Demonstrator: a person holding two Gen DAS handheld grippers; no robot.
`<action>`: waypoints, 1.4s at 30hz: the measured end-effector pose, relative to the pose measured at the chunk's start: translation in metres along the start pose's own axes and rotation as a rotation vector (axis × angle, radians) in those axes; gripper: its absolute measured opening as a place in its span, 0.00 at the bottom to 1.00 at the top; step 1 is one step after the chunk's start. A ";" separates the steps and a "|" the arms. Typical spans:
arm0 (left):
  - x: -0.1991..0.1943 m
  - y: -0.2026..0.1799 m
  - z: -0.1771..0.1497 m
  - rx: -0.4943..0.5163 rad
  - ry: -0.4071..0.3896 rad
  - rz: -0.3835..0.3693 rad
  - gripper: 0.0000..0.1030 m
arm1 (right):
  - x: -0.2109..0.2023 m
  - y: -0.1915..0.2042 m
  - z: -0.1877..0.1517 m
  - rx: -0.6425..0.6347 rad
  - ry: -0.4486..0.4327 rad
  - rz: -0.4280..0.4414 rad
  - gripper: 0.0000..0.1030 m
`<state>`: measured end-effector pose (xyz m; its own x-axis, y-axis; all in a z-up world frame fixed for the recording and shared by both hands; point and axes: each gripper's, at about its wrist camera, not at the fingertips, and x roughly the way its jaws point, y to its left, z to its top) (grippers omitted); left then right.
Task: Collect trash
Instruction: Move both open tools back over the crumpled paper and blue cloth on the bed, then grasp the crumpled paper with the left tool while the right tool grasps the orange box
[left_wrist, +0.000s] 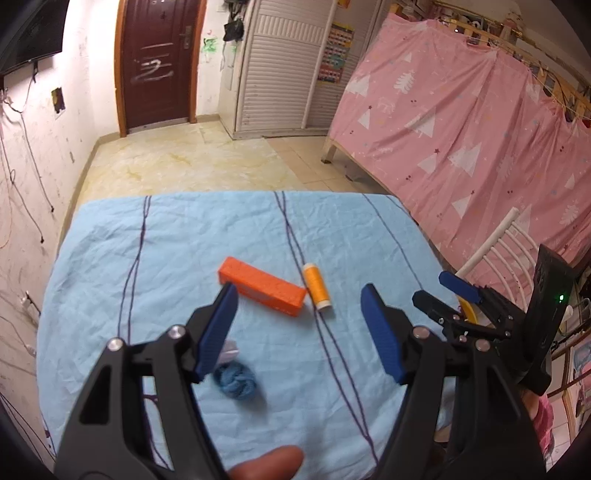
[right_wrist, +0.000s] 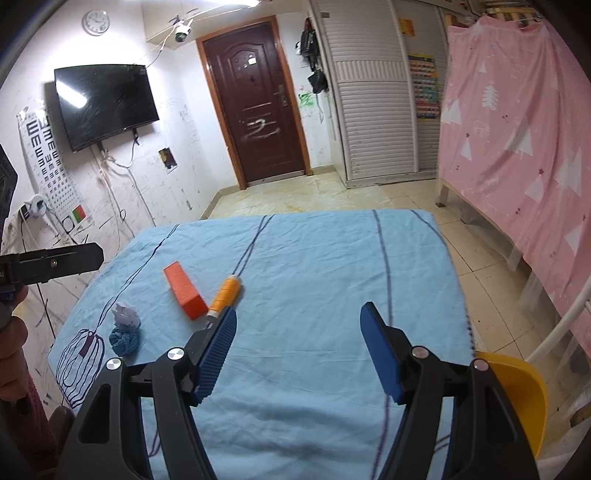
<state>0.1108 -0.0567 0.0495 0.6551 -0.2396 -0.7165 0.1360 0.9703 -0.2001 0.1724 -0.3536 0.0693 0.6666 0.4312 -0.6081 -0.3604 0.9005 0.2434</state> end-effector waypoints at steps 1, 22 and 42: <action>0.000 0.004 -0.001 -0.003 0.000 0.012 0.64 | 0.003 0.004 0.000 -0.008 0.005 0.003 0.61; 0.039 0.048 -0.031 -0.041 0.122 0.060 0.49 | 0.066 0.080 0.024 -0.163 0.098 0.078 0.61; 0.035 0.087 -0.032 -0.113 0.069 0.062 0.22 | 0.113 0.124 0.033 -0.255 0.178 0.113 0.61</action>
<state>0.1215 0.0186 -0.0146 0.6064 -0.1845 -0.7735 0.0099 0.9744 -0.2247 0.2241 -0.1912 0.0560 0.4967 0.4903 -0.7162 -0.5922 0.7947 0.1333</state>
